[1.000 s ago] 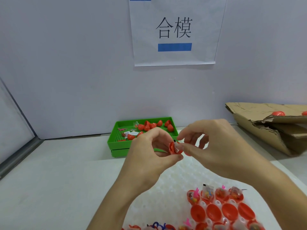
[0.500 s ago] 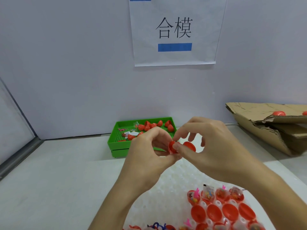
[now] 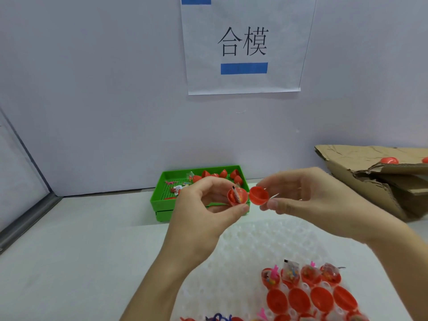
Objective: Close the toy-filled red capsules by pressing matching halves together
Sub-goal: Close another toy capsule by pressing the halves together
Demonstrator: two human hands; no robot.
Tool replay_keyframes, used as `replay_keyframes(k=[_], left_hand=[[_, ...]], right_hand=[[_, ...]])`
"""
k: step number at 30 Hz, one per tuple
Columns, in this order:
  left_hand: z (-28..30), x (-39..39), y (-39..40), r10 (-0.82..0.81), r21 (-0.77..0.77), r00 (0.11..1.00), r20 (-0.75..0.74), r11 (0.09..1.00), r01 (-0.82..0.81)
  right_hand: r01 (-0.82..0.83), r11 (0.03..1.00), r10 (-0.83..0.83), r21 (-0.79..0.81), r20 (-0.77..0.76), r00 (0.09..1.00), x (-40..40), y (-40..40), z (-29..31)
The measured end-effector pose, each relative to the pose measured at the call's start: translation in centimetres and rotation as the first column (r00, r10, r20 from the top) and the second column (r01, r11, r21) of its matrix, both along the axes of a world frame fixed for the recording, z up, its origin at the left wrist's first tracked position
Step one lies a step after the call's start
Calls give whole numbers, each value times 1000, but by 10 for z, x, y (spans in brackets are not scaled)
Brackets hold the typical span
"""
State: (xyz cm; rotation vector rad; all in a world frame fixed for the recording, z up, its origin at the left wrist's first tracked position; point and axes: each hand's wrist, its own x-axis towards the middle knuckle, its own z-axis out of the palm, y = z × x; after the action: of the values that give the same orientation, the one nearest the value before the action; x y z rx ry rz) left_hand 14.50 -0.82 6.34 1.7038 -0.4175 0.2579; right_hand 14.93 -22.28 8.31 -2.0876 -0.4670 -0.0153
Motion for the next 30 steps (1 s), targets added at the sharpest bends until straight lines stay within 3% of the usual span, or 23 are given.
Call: replay_keyframes(k=[3, 11, 21, 30], left_hand=[[-2, 1, 0, 12, 26, 1000, 3, 1000, -12], [-5, -2, -6, 65, 186, 997, 39, 980, -71], [-3, -3, -5, -8, 92, 998, 57, 996, 2], [-3, -2, -7, 3, 97, 993, 119, 995, -15]], right_hand=[[54, 999, -54, 10, 86, 995, -1, 3, 1], [5, 984, -15, 176, 55, 998, -5, 17, -2], [-11, 969, -20, 248, 123, 992, -7, 17, 2], [-50, 957, 2, 286, 168, 986, -7, 19, 1]])
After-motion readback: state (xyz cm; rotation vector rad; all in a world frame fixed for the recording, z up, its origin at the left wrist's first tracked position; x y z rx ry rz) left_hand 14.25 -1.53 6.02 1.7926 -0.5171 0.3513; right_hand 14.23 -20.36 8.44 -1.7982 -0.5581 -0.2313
